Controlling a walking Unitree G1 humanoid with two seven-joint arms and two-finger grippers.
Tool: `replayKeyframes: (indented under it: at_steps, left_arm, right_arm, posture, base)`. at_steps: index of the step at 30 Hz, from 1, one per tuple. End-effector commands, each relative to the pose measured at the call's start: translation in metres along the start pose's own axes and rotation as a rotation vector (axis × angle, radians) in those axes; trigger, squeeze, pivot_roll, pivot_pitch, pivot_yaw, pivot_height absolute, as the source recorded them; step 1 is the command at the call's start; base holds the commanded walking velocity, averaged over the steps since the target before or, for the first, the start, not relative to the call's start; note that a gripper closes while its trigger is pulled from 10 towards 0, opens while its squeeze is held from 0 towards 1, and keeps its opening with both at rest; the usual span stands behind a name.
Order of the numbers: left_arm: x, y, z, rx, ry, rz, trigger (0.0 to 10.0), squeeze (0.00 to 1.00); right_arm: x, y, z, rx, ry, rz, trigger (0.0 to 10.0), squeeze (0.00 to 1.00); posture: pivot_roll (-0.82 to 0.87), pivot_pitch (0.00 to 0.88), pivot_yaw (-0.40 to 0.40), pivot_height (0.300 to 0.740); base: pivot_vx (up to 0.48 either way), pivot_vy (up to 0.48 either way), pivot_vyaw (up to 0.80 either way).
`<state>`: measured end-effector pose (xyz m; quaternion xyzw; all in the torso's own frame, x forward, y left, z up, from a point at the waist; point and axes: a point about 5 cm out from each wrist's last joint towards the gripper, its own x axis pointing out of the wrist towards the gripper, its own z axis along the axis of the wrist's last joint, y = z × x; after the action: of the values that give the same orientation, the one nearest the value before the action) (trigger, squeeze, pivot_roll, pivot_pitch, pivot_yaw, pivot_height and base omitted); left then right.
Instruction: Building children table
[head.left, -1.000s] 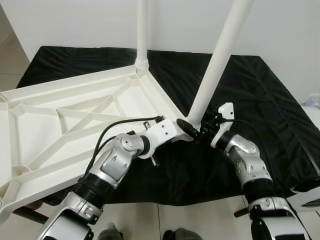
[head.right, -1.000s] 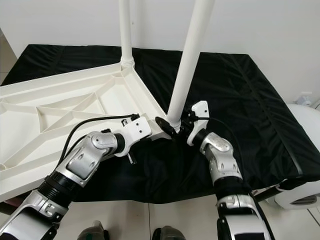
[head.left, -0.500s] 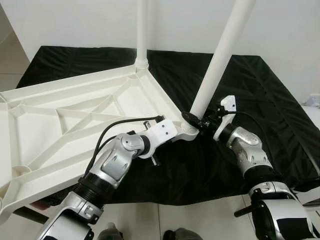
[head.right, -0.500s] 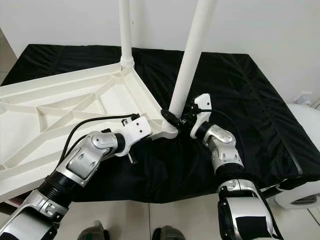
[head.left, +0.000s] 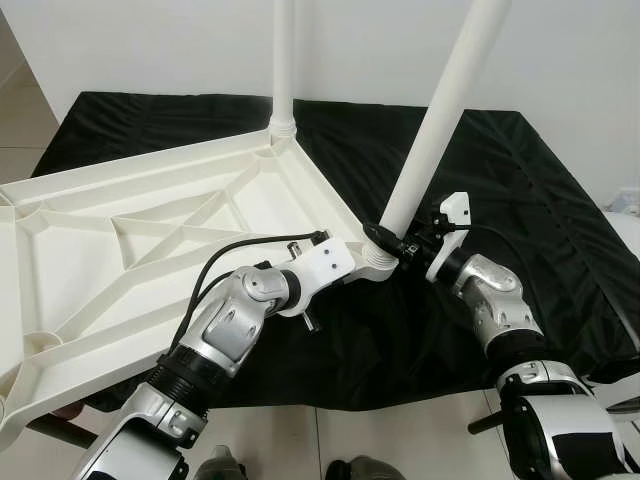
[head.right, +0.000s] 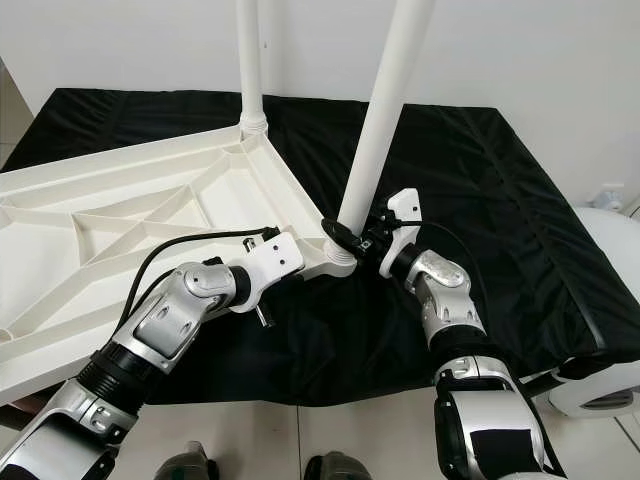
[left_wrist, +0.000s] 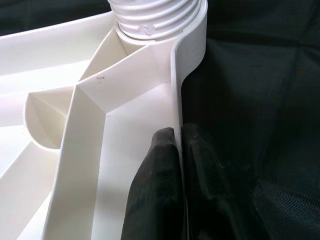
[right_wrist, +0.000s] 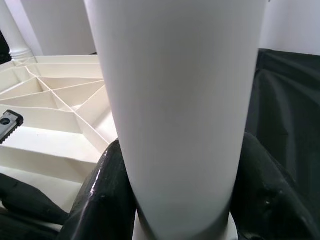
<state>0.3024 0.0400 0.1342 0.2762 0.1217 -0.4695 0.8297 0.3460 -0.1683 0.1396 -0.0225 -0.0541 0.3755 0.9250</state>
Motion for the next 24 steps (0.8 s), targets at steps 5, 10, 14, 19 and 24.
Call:
replayKeyframes:
  at_steps: [5,10,14,19,24]
  left_arm:
    - [0.000,0.003,0.013,0.045,-0.050,0.031,10.0,0.00]
    - [0.000,0.003,0.014,0.043,-0.053,0.034,10.0,0.00]
    - [0.001,0.001,0.014,0.040,-0.058,0.030,10.0,0.00]
    - [0.001,0.001,0.015,0.041,-0.059,0.026,10.0,0.00]
    - [0.001,0.001,0.014,0.044,-0.058,0.024,10.0,0.00]
  right_arm:
    - [-0.010,-0.007,-0.003,0.048,-0.019,-0.126,10.0,0.00]
    - [-0.006,0.006,-0.001,0.042,-0.080,-0.200,10.0,0.00]
    - [-0.001,0.013,0.000,0.016,-0.090,-0.262,10.0,0.00]
    - [0.006,0.020,0.002,0.003,-0.096,-0.305,10.0,0.00]
    - [0.012,0.028,0.005,0.011,-0.100,-0.359,10.0,0.00]
  posture:
    - [0.00,0.000,-0.052,0.740]
    - [-0.01,0.000,-0.057,0.740]
    - [-0.01,0.000,-0.052,0.740]
    - [-0.01,0.000,-0.051,0.740]
    - [-0.01,0.000,-0.049,0.740]
  base:
    - [0.000,0.000,0.00]
    - [0.000,0.000,0.00]
    - [0.000,0.000,0.00]
    - [0.000,0.000,0.00]
    - [0.000,0.000,0.00]
